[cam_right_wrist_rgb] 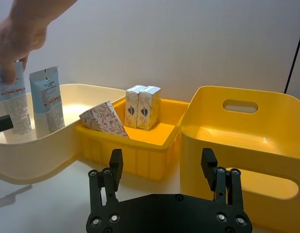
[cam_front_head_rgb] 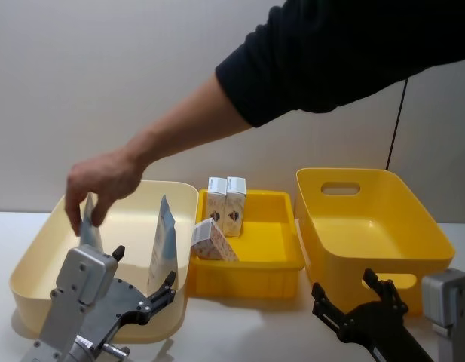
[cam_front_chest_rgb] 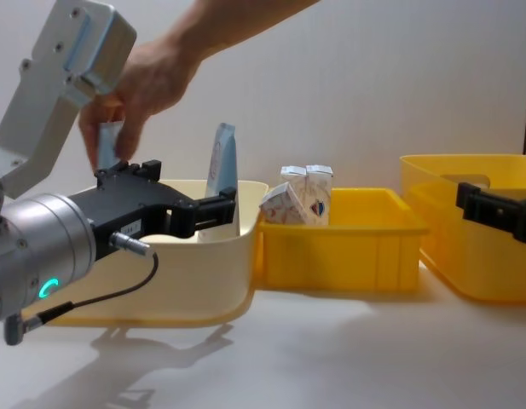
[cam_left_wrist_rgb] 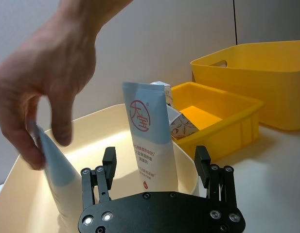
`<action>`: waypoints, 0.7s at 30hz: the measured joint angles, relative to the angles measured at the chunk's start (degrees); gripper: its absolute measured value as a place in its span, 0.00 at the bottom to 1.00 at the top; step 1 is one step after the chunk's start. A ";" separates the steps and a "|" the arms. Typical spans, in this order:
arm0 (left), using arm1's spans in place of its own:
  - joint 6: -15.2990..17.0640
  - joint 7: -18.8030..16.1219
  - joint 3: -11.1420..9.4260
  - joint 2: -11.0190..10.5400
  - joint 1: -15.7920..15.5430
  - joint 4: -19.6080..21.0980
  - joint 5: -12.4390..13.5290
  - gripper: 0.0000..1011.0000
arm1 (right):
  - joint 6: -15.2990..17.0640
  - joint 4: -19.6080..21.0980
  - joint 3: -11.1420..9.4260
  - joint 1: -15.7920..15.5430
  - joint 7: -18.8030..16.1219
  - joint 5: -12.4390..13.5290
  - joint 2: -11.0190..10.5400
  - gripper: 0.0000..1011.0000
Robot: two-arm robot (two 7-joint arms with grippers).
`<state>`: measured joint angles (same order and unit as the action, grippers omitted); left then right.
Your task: Bimanual collaborative sorting of washing and personal care products
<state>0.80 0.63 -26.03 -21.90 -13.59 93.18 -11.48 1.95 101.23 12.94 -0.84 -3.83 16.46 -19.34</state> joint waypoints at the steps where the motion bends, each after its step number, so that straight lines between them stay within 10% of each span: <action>1: 0.00 0.00 0.00 0.00 0.00 0.00 0.00 0.99 | 0.00 0.00 0.00 0.00 0.00 0.00 0.00 0.99; 21: 0.00 0.00 0.00 0.00 0.00 0.00 0.00 0.99 | 0.00 0.00 0.00 0.00 0.00 0.00 0.00 0.99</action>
<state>0.80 0.63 -26.03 -21.89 -13.59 93.18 -11.48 1.95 101.23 12.94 -0.84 -3.83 16.46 -19.34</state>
